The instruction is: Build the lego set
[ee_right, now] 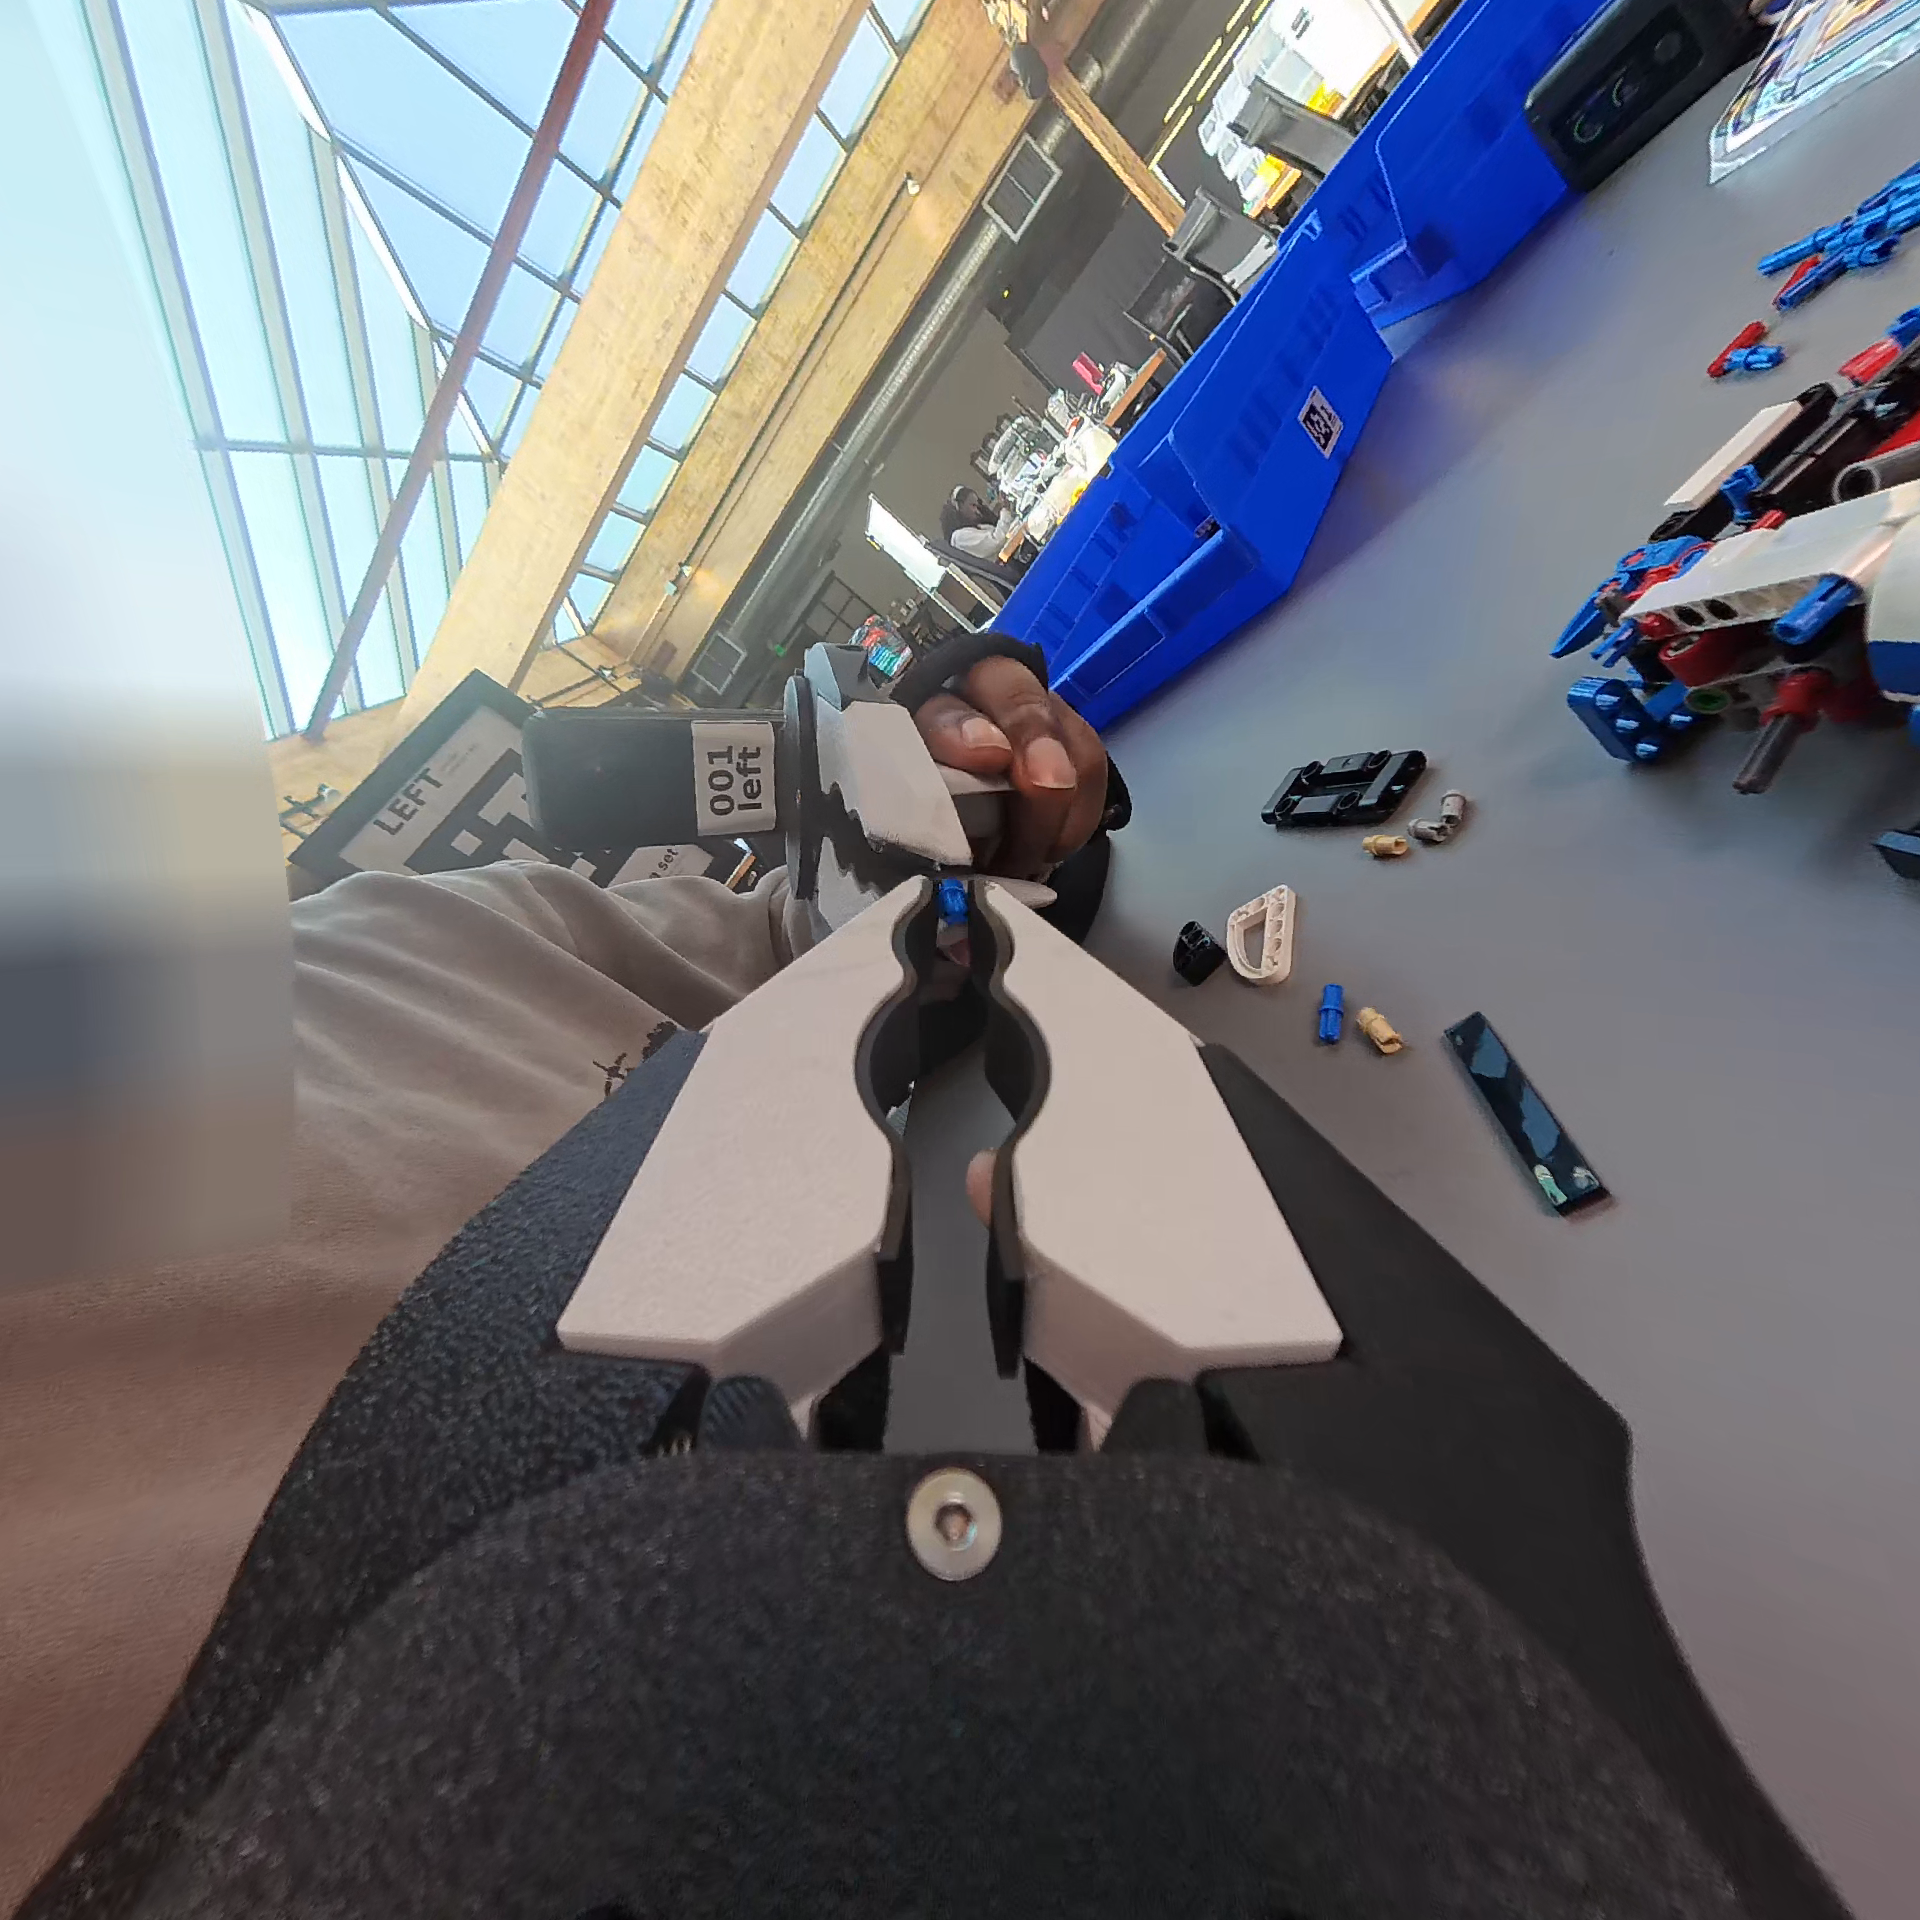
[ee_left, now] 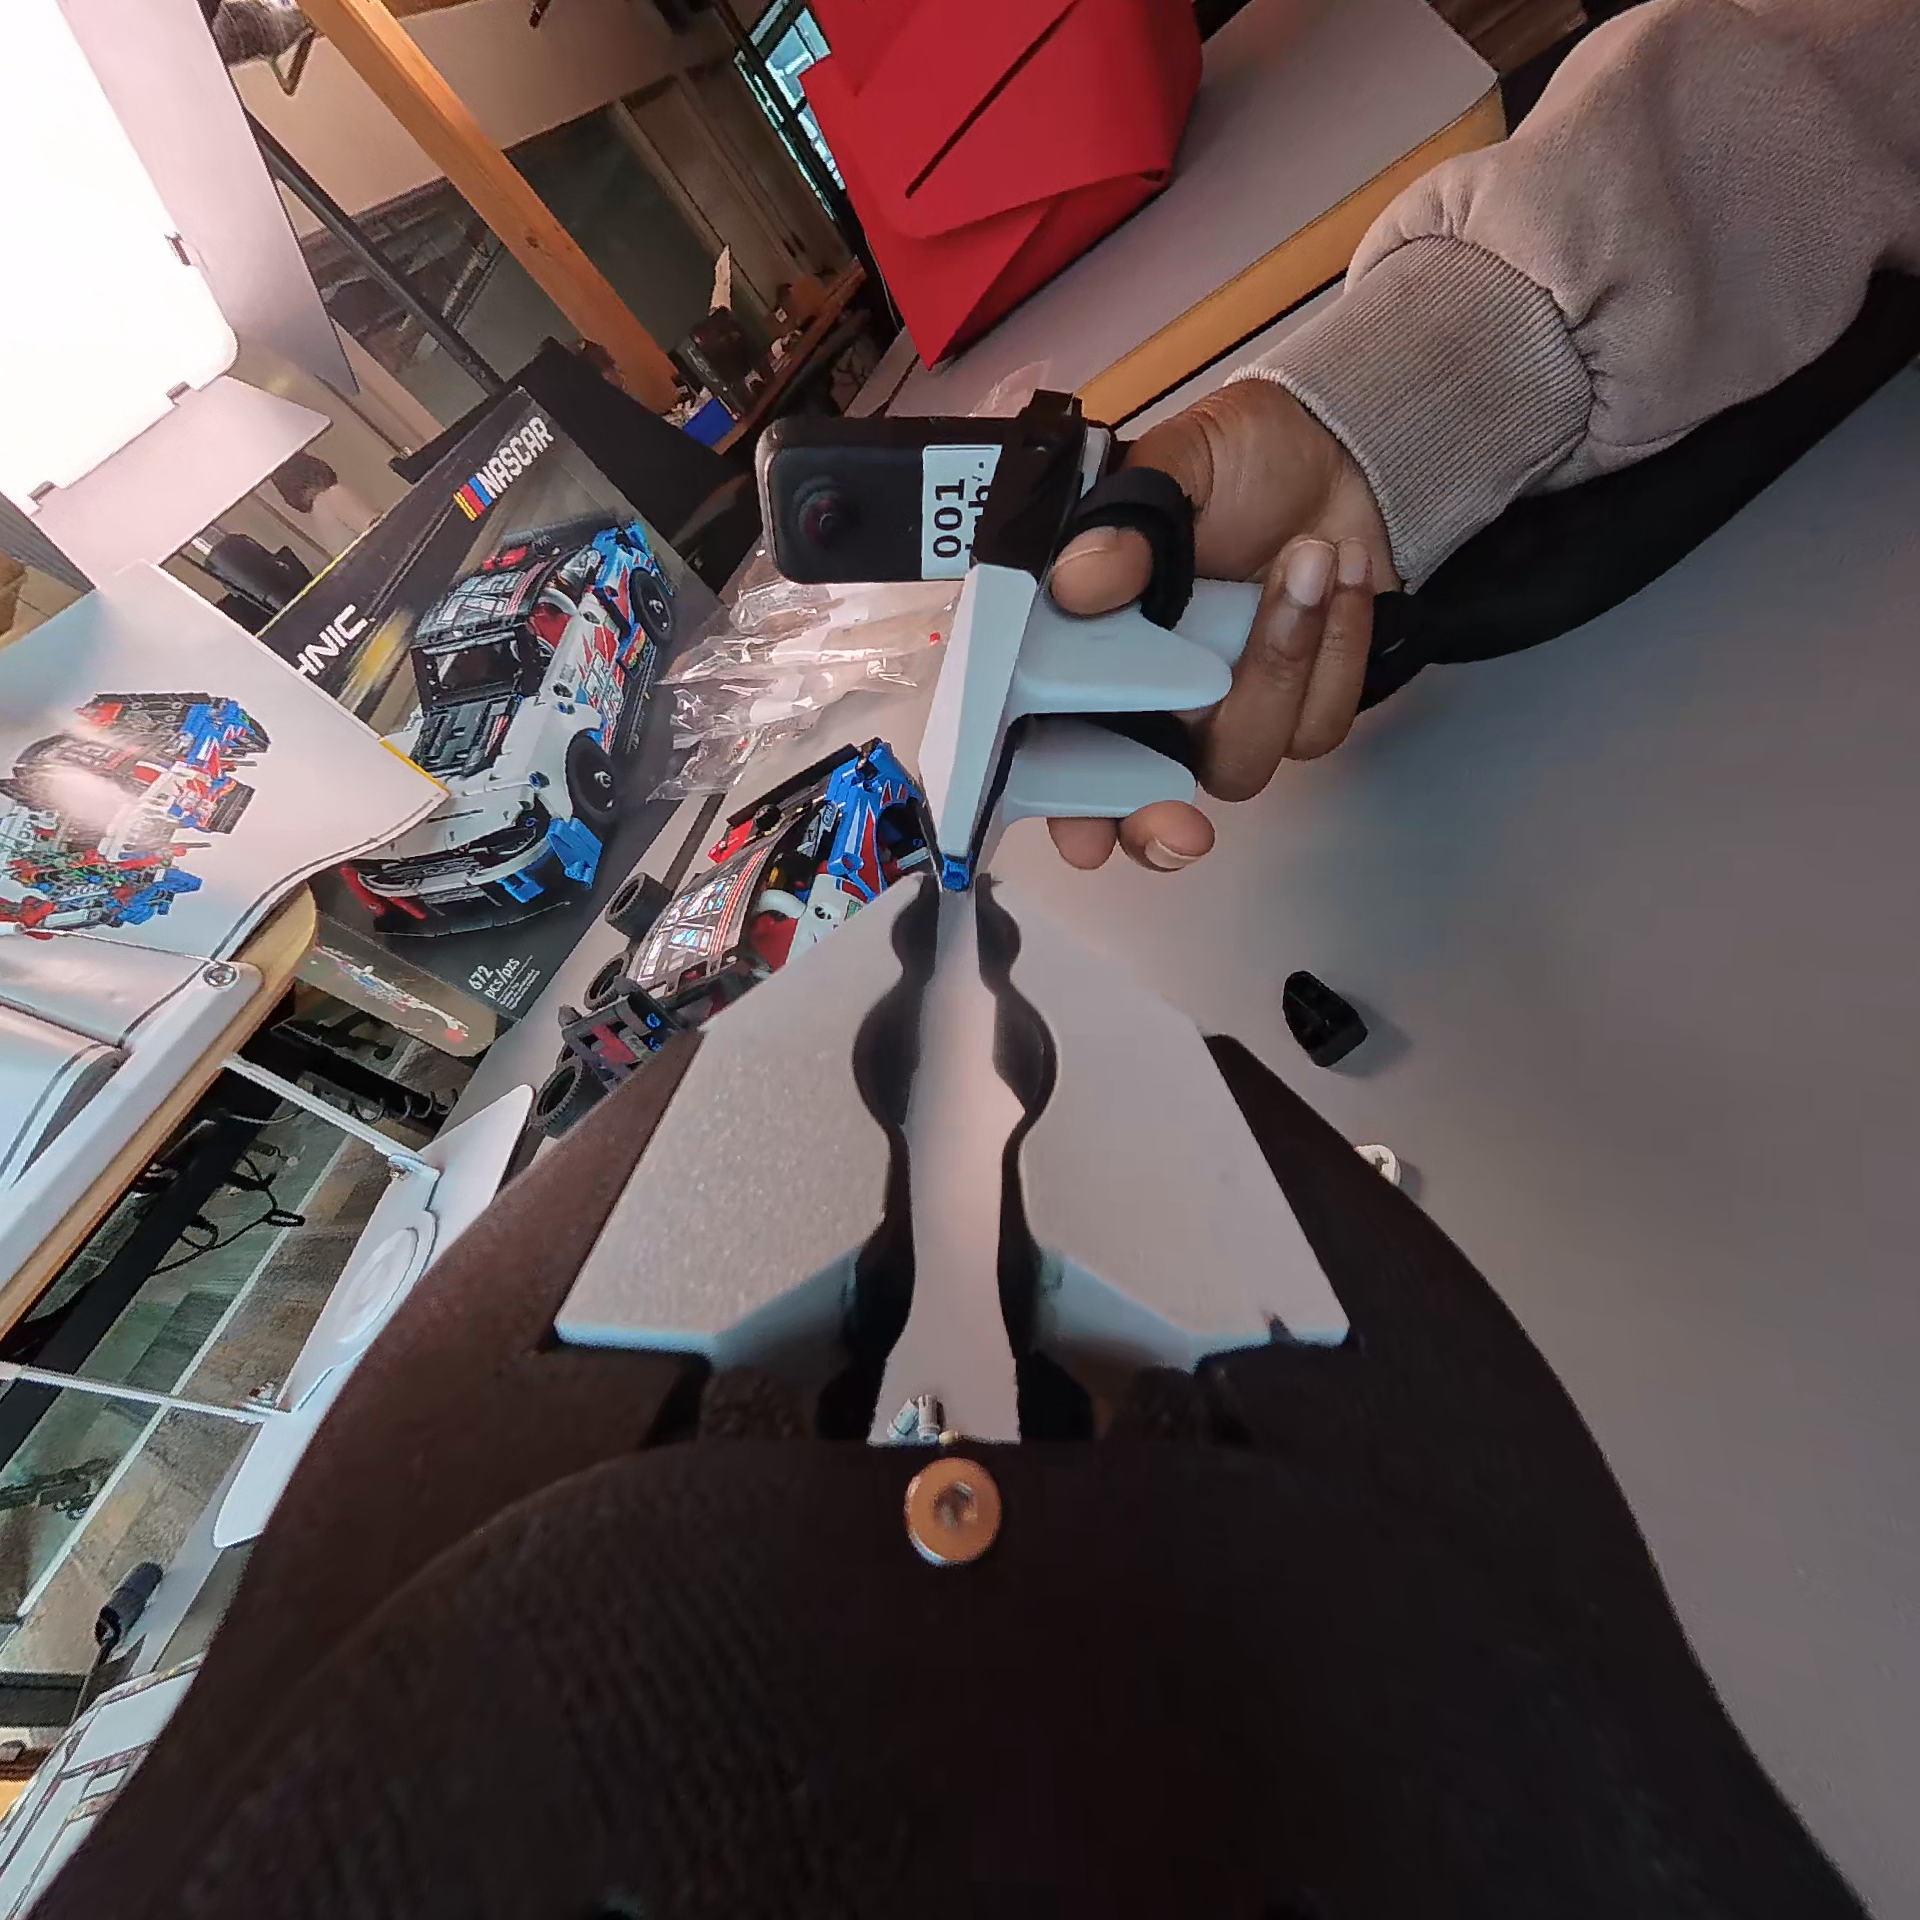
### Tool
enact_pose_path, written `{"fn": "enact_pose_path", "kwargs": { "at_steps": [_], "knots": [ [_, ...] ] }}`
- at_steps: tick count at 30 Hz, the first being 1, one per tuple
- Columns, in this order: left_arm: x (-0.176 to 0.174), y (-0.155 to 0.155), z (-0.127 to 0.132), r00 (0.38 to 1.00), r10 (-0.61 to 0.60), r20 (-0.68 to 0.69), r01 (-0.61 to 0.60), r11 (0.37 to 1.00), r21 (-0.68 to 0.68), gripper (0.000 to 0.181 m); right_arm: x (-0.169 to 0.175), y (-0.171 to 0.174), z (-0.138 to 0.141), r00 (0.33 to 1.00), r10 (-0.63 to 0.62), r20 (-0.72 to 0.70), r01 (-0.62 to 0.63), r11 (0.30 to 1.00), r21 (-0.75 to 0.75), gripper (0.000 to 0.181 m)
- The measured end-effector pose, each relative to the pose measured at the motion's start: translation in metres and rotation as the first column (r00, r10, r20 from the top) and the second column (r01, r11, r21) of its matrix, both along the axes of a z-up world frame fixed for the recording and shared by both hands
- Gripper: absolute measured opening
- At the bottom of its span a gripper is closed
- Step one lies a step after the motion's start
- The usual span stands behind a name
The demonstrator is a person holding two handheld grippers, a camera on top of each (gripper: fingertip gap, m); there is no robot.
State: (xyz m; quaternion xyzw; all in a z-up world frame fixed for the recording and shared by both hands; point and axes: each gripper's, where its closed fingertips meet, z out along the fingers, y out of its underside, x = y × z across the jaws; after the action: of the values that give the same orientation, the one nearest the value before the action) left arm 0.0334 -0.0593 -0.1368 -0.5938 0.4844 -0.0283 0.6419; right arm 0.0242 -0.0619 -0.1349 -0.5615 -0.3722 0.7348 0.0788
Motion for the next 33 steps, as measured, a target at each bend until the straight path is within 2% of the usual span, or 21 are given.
{"fn": "enact_pose_path", "kwargs": {
  "at_steps": [1,33],
  "knots": [
    [0.0008,-0.0007,0.0003,1.0,-0.006,0.004,0.006,1.0,0.0,0.005,-0.0003,-0.0006,-0.0012,1.0,0.001,0.005,-0.001,1.0,0.006,0.001],
    [0.0021,-0.004,0.0028,0.999,-0.029,0.019,0.03,0.999,-0.014,0.002,0.0033,-0.0016,0.0001,1.0,-0.001,-0.011,0.002,0.997,0.079,0.003]
  ]
}}
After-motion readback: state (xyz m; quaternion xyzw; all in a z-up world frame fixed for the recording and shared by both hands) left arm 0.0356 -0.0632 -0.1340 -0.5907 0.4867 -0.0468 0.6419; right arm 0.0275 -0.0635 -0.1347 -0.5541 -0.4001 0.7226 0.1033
